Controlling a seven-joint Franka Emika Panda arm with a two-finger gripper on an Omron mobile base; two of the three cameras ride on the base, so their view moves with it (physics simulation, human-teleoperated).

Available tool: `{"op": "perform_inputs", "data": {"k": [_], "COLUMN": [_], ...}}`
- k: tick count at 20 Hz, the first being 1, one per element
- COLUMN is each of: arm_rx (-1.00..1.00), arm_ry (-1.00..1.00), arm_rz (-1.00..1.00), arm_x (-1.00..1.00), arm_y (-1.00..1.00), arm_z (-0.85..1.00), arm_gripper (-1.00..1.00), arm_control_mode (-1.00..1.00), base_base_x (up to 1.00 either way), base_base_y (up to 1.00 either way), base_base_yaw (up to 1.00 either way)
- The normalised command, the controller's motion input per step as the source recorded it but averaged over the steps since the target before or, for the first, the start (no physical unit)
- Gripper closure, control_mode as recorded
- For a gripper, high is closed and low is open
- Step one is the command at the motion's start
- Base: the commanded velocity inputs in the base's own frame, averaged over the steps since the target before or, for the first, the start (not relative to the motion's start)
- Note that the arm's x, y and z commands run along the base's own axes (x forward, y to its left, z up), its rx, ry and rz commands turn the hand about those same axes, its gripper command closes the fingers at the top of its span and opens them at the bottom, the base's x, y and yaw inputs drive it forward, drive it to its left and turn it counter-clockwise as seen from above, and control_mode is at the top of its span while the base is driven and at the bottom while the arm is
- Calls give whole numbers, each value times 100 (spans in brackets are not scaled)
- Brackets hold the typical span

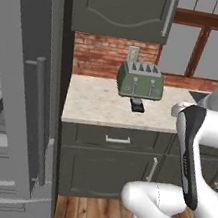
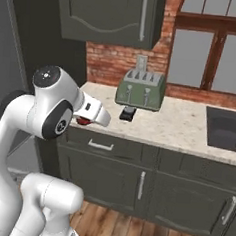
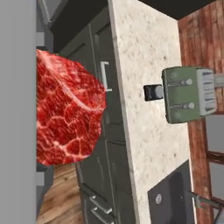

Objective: Take the steak from the fridge and place it on the digital scale on the counter by the fridge. Wait a few seconds for a reading, then move it to the plate on the dining counter.

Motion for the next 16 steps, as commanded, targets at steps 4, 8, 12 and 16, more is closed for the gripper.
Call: {"op": "perform_inputs", "data": {"k": [4, 8, 12, 16], "arm_rx": [0, 3, 12, 10], "arm_ry": [0, 0, 0, 0], "arm_rz": [0, 7, 29, 32], "arm_x": [0, 13, 42, 62], "arm_y": [0, -9, -34, -30], "arm_z": [0, -4, -33, -54], "arm_gripper": [100, 100, 100, 100], "arm_control_mode": [100, -100, -100, -100], "base_base_x": [89, 52, 0, 0], "base_base_y": [-50, -30, 0, 0], "base_base_yaw": [34, 24, 0, 0]}}
